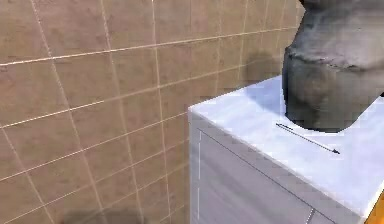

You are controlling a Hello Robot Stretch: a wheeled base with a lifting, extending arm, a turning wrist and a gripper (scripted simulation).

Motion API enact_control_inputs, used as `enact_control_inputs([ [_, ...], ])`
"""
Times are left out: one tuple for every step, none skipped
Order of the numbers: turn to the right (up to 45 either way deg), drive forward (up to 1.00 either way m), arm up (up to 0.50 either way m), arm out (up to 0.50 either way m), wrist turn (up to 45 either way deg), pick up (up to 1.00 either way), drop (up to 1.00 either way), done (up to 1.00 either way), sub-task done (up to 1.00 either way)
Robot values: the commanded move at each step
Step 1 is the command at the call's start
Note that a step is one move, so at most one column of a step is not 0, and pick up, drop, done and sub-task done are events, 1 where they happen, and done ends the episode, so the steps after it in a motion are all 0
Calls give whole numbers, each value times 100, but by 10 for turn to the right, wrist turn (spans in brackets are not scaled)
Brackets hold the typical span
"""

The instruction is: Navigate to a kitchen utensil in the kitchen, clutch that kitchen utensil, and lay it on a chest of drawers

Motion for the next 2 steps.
enact_control_inputs([
  [0, 35, 0, 0, 0, 0, 0, 0, 0],
  [450, 0, 0, 0, 0, 0, 0, 0, 0],
])
